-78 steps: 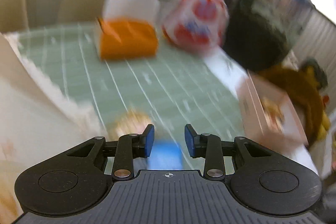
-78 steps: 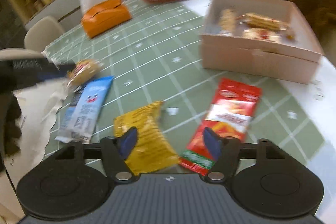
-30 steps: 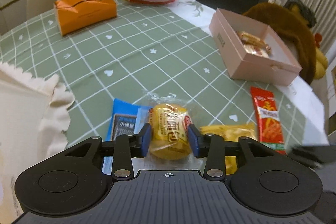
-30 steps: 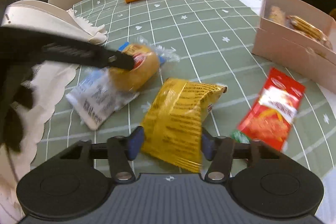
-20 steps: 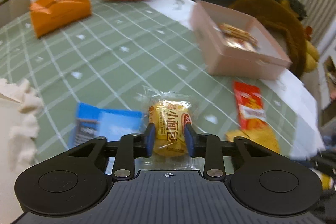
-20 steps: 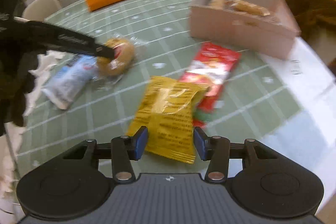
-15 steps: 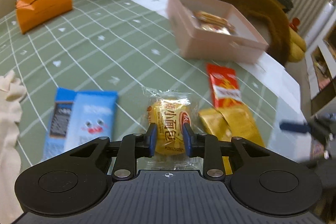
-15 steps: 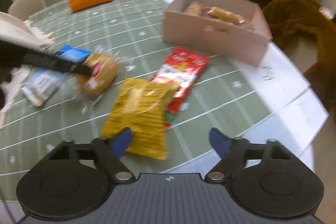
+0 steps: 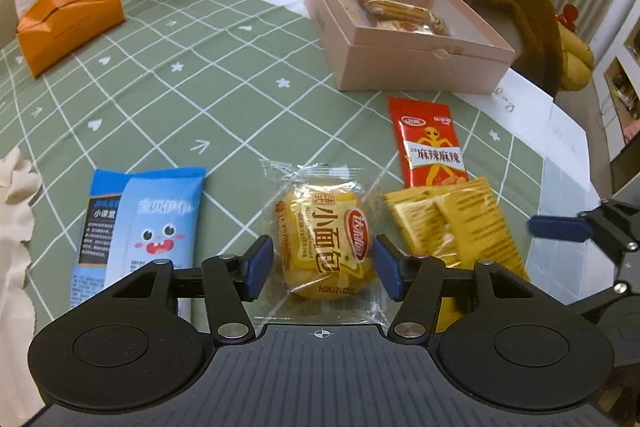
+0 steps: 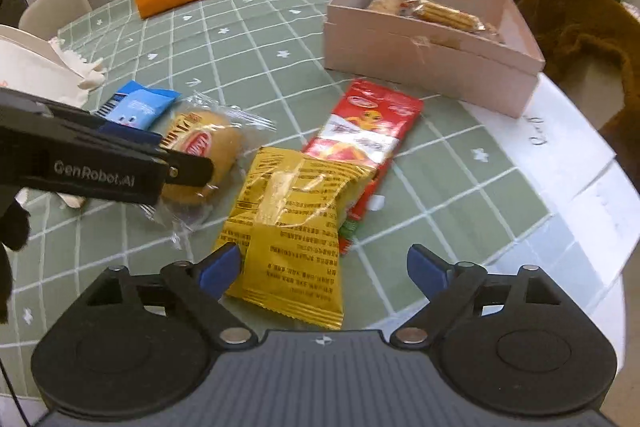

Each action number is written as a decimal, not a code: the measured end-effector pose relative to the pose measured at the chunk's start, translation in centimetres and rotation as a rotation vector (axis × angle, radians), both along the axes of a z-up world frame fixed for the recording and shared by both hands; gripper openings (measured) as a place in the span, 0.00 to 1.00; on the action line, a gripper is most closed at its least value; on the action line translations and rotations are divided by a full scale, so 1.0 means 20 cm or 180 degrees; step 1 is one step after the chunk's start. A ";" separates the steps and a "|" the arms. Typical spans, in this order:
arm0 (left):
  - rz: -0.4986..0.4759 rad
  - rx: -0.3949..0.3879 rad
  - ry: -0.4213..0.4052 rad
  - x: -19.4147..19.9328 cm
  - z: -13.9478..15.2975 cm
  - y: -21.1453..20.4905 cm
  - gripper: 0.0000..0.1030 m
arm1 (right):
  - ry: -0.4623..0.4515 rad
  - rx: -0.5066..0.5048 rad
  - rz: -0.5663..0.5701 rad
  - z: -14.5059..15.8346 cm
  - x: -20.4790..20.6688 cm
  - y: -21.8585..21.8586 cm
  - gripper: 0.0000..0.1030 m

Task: Organize snacks
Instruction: 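Grasp the yellow chip packet with right tool while left holds the bun, then carry the bun and chip packet into the pink box, open both tools, then grasp the blue-white snack bar with right tool while left reaches toward it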

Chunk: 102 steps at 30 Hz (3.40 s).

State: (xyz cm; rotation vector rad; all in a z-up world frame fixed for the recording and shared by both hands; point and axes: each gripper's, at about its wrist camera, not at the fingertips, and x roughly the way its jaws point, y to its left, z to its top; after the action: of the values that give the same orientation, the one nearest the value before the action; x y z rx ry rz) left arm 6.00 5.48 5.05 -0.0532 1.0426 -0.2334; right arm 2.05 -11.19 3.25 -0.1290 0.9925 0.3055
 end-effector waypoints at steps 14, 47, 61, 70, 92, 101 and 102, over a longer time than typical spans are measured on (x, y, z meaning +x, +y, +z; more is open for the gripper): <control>0.0041 -0.0061 0.0011 -0.01 -0.01 0.02 0.59 | -0.0010 0.0102 -0.0097 0.03 0.04 -0.05 0.90; -0.0444 -0.0655 -0.0200 -0.16 0.29 -0.21 0.51 | -0.0021 0.0271 -0.0532 0.09 -0.07 -0.40 0.64; 0.0131 -0.1269 -0.0953 0.68 0.67 -0.19 0.49 | -0.0640 0.0303 -0.0695 0.47 -0.03 -0.57 0.64; 0.0084 -0.1093 -0.0182 0.18 0.19 -0.12 0.49 | -0.0199 0.0471 -0.0809 0.33 0.19 -0.60 0.64; 0.0600 -0.0728 0.0023 -0.10 0.05 0.09 0.49 | -0.0536 0.0457 -0.0681 0.57 0.66 -0.44 0.90; 0.1336 -0.0430 -0.0291 -0.07 0.12 0.47 0.49 | -0.0095 0.0336 -0.0693 0.22 0.40 -0.39 0.90; 0.1402 -0.0383 -0.0290 -0.08 0.11 0.51 0.49 | -0.0064 0.0289 -0.0672 0.19 0.37 -0.38 0.90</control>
State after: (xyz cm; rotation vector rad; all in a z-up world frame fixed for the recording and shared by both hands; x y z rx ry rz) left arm 4.48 15.59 7.29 -0.3734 0.9005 0.1016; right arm 9.47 -18.87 7.02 0.0554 0.9617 0.1551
